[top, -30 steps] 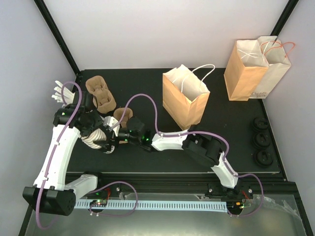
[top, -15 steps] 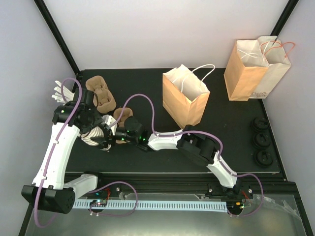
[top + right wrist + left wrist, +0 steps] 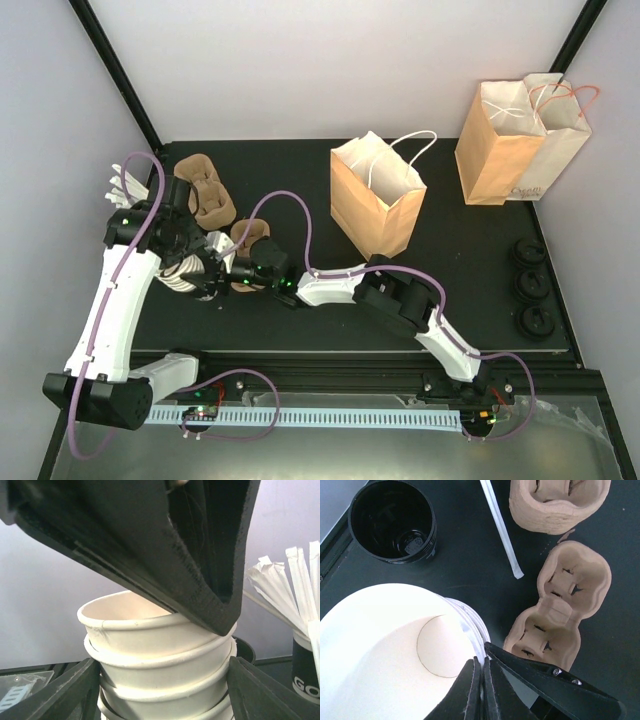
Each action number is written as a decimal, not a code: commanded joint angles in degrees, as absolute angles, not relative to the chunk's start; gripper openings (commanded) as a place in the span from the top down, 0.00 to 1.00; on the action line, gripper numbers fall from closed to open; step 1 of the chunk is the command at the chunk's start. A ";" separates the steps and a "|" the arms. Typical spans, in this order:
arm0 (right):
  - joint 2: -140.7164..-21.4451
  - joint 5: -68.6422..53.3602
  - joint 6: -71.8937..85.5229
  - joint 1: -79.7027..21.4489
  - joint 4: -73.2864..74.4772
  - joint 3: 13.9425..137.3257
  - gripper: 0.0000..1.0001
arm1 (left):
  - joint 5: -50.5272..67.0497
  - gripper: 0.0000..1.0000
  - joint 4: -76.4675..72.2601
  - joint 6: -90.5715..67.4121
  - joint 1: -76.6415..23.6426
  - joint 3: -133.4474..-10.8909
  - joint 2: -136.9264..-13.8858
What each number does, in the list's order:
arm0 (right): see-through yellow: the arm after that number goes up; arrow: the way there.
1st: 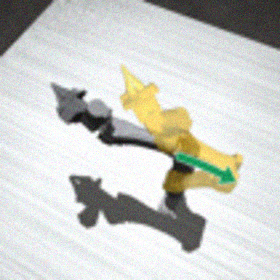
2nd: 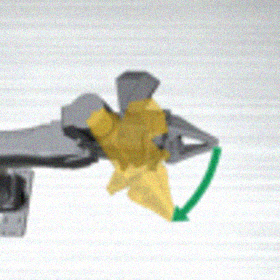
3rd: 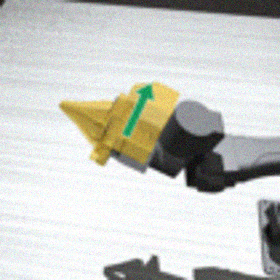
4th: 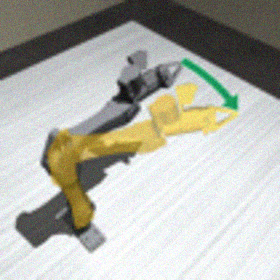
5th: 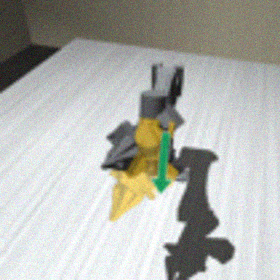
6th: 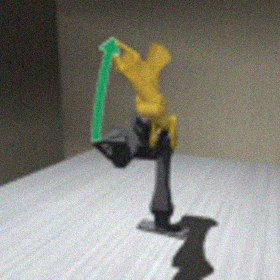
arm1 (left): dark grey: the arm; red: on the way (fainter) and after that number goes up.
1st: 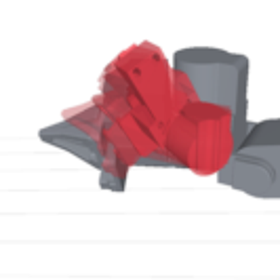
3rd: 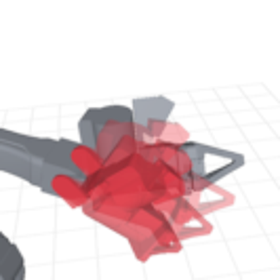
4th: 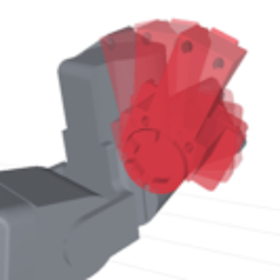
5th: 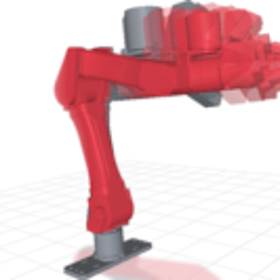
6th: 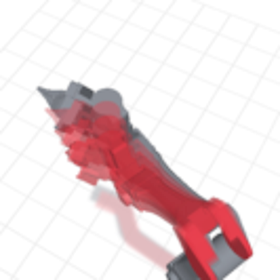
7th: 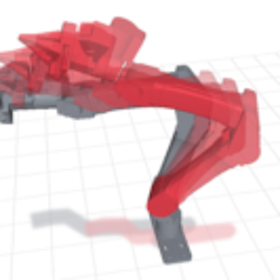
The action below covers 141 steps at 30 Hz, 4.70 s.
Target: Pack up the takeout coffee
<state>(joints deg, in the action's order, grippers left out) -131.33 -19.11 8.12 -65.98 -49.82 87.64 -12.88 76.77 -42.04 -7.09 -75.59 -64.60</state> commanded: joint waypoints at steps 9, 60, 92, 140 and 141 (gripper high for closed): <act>-135.84 -17.23 8.52 -66.34 -48.99 84.74 0.37 | -8.64 0.98 81.03 -40.62 -8.17 -81.14 -63.72; -74.96 0.43 20.66 -58.33 -7.32 53.67 0.15 | 15.23 0.96 60.28 -17.41 -21.14 -82.87 -59.11; -55.99 5.36 42.94 -50.36 26.45 33.31 0.25 | -12.48 0.74 33.70 -18.15 -53.70 -73.87 -96.05; -69.26 -7.75 26.65 -54.84 21.23 53.32 0.23 | -7.26 0.40 58.88 -21.78 -0.08 -67.09 -52.23; -68.91 -7.81 26.48 -54.84 21.12 52.97 0.23 | -6.47 0.40 57.19 -22.68 0.47 -66.36 -52.73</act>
